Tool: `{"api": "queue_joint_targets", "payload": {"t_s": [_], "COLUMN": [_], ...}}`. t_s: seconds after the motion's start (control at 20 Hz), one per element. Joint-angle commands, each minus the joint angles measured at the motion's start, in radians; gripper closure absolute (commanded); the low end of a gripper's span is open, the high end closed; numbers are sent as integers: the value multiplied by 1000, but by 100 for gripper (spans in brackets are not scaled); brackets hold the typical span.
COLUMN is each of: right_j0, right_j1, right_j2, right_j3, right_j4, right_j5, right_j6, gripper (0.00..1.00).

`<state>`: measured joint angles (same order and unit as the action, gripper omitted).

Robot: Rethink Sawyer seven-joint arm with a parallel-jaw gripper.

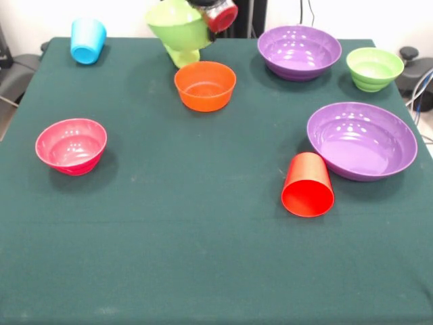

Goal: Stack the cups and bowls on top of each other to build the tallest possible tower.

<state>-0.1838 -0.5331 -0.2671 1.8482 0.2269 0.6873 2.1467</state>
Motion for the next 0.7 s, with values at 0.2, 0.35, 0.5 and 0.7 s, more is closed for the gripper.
{"api": "queue_joint_targets", "payload": {"t_s": [0.2,0.35,0.5,0.7], "right_j0": [-13,-24,-35,-81], "right_j1": [109,122,116,112], "right_j2": [139,164,200,254], "right_j3": [-134,-137,-115,-101], "right_j4": [-36,-12,23,46], "right_j5": [-96,-108,-136,-168], "right_j6": [17,25,45,29], "gripper": [100,100,100,100]}}
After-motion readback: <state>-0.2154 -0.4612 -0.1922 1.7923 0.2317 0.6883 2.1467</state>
